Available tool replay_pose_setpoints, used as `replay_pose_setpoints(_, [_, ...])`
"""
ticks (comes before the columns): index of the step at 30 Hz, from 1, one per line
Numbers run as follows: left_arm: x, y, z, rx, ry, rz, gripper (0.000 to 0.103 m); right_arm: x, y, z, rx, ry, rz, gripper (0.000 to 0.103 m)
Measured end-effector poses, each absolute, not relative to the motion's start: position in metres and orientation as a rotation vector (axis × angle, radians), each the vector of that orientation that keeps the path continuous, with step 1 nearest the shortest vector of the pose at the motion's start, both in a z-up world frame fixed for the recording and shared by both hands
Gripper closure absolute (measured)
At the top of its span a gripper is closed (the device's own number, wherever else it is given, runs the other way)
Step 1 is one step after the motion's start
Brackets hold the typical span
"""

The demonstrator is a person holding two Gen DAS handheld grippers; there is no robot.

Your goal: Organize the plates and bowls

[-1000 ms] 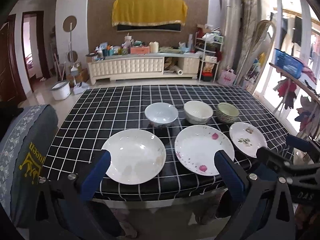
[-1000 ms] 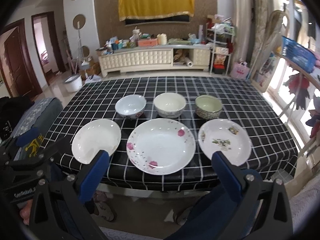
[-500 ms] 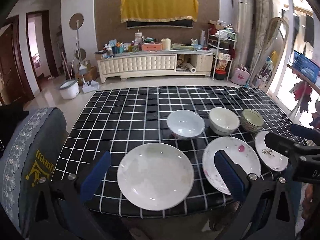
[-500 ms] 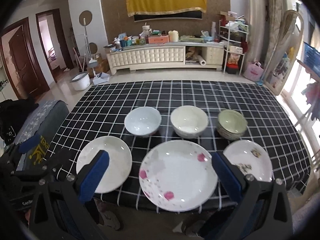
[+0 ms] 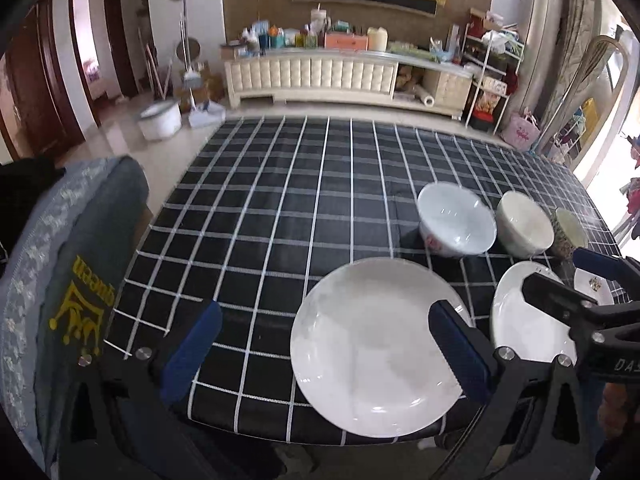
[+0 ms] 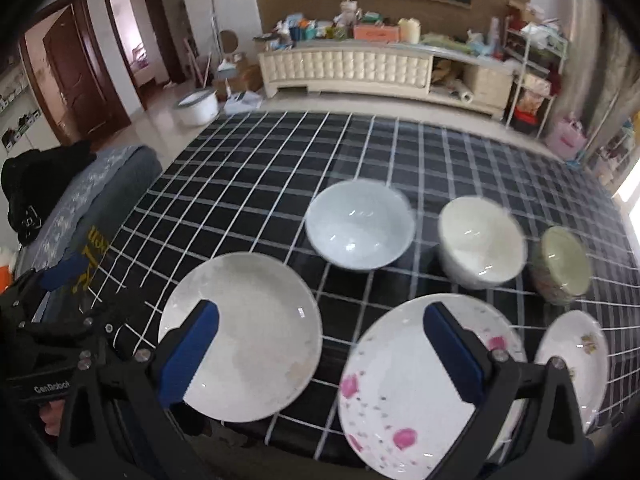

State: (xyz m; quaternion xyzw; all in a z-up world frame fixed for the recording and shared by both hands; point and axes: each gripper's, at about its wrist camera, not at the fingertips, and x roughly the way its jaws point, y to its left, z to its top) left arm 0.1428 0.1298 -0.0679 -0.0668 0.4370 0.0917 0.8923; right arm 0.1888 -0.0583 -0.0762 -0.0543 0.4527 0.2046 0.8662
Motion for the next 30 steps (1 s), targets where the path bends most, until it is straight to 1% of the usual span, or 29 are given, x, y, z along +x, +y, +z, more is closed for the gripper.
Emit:
replay_pose_setpoints(2, [0.146, 0.137, -0.081, -0.152, 0.944, 0.181, 0.001, 0.196, -0.052, -0.092, -0.116, 0.998, 0.438, 0.001])
replay_pose_setpoints(5, [0.151, 0.149, -0.101, -0.187, 0.997, 0.187, 0.001, 0.201, -0.044, -0.107, -0.141, 1.036, 0.434, 0.006])
replay_pose_setpoints(8, [0.152, 0.158, -0.119, -0.202, 1.024, 0.195, 0.001, 0.206, -0.035, -0.123, -0.183, 1.062, 0.436, 0.018])
replay_pose_setpoints(10, [0.152, 0.164, -0.13, -0.233, 1.043, 0.189, 0.003, 0.207, -0.03, -0.132, -0.226, 1.075, 0.442, 0.027])
replay_pose_setpoints(11, [0.152, 0.167, -0.136, -0.247, 1.053, 0.184, 0.009, 0.207, -0.028, -0.137, -0.24, 1.087, 0.446, 0.029])
replay_pose_setpoints(12, [0.152, 0.168, -0.142, -0.257, 1.066, 0.18, 0.017, 0.208, -0.027, -0.143, -0.24, 1.108, 0.449, 0.034])
replay_pose_setpoints(13, [0.153, 0.169, -0.148, -0.264, 1.083, 0.177, 0.021, 0.208, -0.028, -0.148, -0.234, 1.128, 0.452, 0.039])
replay_pose_setpoints(15, [0.154, 0.17, -0.158, -0.281, 1.117, 0.16, 0.034, 0.209, -0.029, -0.154, -0.223, 1.154, 0.454, 0.045])
replay_pose_setpoints(17, [0.154, 0.17, -0.165, -0.291, 1.137, 0.148, 0.037, 0.209, -0.029, -0.16, -0.228, 1.165, 0.453, 0.047])
replay_pose_setpoints(20, [0.154, 0.169, -0.169, -0.292, 1.148, 0.143, 0.044, 0.208, -0.026, -0.167, -0.24, 1.177, 0.454, 0.051])
replay_pose_setpoints(22, [0.156, 0.167, -0.173, -0.29, 1.165, 0.142, 0.053, 0.21, -0.025, -0.171, -0.252, 1.189, 0.444, 0.058])
replay_pose_setpoints(23, [0.156, 0.167, -0.176, -0.289, 1.172, 0.141, 0.061, 0.209, -0.025, -0.172, -0.248, 1.191, 0.442, 0.06])
replay_pose_setpoints(24, [0.157, 0.167, -0.178, -0.292, 1.179, 0.138, 0.069, 0.21, -0.025, -0.173, -0.246, 1.19, 0.438, 0.065])
replay_pose_setpoints(25, [0.157, 0.167, -0.18, -0.303, 1.18, 0.123, 0.071, 0.208, -0.024, -0.174, -0.248, 1.188, 0.426, 0.067])
replay_pose_setpoints(27, [0.157, 0.166, -0.179, -0.311, 1.178, 0.107, 0.079, 0.207, -0.024, -0.176, -0.258, 1.194, 0.411, 0.071])
replay_pose_setpoints(29, [0.157, 0.164, -0.178, -0.301, 1.176, 0.1, 0.083, 0.206, -0.025, -0.176, -0.251, 1.189, 0.399, 0.072])
replay_pose_setpoints(30, [0.157, 0.162, -0.177, -0.293, 1.176, 0.104, 0.083, 0.206, -0.026, -0.175, -0.246, 1.188, 0.396, 0.073])
